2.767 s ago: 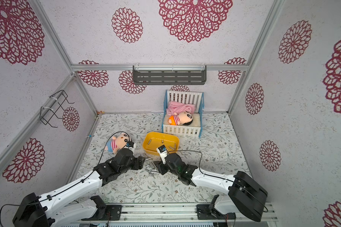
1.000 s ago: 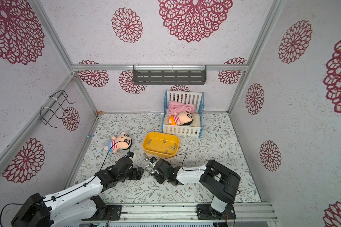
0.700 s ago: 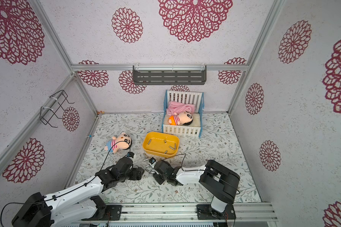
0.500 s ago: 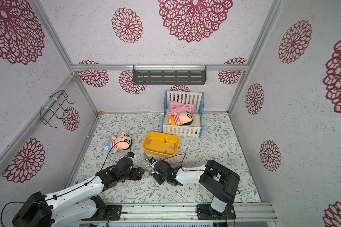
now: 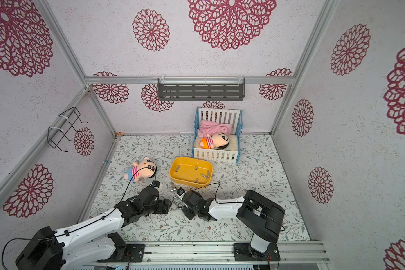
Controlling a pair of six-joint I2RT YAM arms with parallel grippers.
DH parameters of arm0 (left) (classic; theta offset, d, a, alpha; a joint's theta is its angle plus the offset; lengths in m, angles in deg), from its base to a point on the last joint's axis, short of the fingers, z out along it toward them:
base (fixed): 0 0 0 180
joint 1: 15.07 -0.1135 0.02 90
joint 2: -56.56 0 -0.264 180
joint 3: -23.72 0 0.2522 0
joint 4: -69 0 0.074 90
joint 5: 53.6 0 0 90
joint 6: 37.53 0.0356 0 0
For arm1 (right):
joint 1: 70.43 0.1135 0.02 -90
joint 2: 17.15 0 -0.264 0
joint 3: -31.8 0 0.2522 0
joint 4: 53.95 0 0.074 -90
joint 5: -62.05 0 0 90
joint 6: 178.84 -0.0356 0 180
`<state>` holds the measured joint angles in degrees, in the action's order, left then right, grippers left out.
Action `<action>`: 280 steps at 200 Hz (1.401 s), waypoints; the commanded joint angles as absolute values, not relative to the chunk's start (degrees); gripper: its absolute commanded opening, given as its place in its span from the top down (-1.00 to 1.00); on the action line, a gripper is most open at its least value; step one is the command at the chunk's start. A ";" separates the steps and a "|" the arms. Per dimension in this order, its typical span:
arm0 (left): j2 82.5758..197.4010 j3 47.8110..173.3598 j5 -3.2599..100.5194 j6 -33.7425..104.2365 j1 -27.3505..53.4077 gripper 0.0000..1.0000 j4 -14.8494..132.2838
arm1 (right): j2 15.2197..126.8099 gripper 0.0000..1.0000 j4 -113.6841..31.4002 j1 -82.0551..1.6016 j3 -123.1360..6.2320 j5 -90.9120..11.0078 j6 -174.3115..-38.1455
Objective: Put the screws on the desktop into the storage box
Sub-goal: Pick up the screw from the center of the board.
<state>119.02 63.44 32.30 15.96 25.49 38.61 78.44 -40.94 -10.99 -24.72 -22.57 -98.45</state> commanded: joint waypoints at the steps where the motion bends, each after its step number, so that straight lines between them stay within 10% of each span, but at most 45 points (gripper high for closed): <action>1: 119.18 64.61 32.50 16.18 25.38 -0.68 39.39 | 77.53 0.51 -40.56 -10.58 -26.34 -21.28 -98.23; 280: 118.65 64.84 31.96 16.21 25.36 -0.68 38.95 | 75.68 0.75 -39.34 -10.03 -26.49 -22.47 -97.21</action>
<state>119.06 63.63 32.28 15.96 25.49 38.57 79.25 -39.37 -10.62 -26.54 -23.29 -97.99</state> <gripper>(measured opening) 0.840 0.194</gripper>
